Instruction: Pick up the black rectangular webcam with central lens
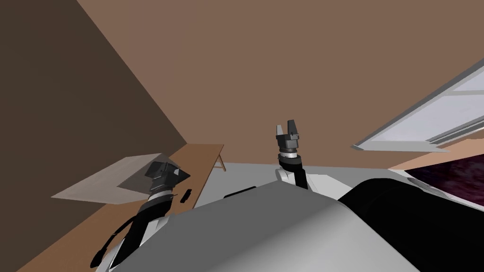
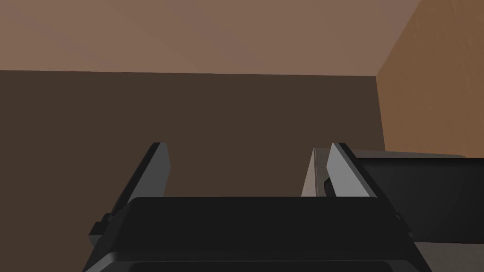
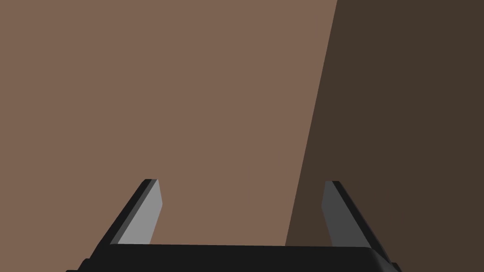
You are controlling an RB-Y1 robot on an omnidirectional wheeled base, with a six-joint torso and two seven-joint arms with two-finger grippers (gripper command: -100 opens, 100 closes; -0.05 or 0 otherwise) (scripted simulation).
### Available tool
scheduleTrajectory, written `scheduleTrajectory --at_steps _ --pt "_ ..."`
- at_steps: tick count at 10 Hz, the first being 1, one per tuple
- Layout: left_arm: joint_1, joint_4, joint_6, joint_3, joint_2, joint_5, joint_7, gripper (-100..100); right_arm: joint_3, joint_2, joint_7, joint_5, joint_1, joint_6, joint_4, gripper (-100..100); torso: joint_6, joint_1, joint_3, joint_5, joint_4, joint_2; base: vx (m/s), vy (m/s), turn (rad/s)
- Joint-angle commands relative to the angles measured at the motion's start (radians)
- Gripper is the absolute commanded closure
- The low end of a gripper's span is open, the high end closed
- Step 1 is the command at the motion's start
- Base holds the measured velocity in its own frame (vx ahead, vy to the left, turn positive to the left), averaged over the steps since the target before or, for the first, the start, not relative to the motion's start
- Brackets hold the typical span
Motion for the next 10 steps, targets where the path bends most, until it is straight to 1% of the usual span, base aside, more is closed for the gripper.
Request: scheduleTrajectory --at_steps 1,3,4,5,6,7,8,9,10 --pt "0.005 0.023 0.034 0.012 0.01 0.01 0.009 -100 0.0 0.0 0.0 0.0 0.0 0.0 0.0 0 0.0 0.0 0.0 0.0 0.0 0.0 0.116 -0.098 0.027" --pt "0.012 0.081 0.106 0.042 0.032 0.038 0.023 -100 0.0 0.0 0.0 0.0 0.0 0.0 0.0 0 0.0 0.0 0.0 0.0 0.0 0.0 0.158 -0.079 0.06" --pt "0.012 0.083 0.122 0.042 0.032 0.038 0.023 -100 0.0 0.0 0.0 0.0 0.0 0.0 0.0 0 0.0 0.0 -0.001 0.0 -0.001 -0.002 0.142 -0.062 0.036" --pt "0.015 0.114 0.155 0.056 0.042 0.053 0.03 -100 0.0 0.0 0.0 0.0 0.0 0.0 0.0 0 0.0 0.001 -0.001 0.0 0.0 -0.001 0.1 -0.049 0.055" --pt "0.015 0.114 0.166 0.056 0.042 0.053 0.03 -100 0.0 0.0 0.0 0.0 0.0 0.0 0.0 0 0.0 0.002 0.001 0.0 0.0 0.001 0.085 -0.036 0.029" --pt "0.017 0.144 0.199 0.071 0.051 0.069 0.036 -100 0.0 0.0 0.0 0.0 0.0 0.0 0.0 0 0.0 0.003 0.002 0.0 0.001 0.003 0.108 -0.045 0.053" --pt "0.017 0.144 0.21 0.071 0.051 0.069 0.036 -100 0.0 0.0 0.0 0.0 0.0 0.0 0.0 0 0.0 0.003 0.001 0.0 0.0 0.002 0.096 -0.032 0.038" --pt "0.019 0.174 0.254 0.086 0.06 0.086 0.042 -100 0.0 0.0 0.0 0.0 0.0 0.0 0.0 0 0.0 0.003 0.001 0.0 0.001 0.003 0.113 -0.044 0.056" --pt "0.02 0.203 0.285 0.1 0.069 0.104 0.048 -100 0.0 0.0 0.0 0.0 0.0 0.0 0.0 0 0.0 0.003 0.001 0.0 0.0 0.002 0.138 -0.072 0.108"
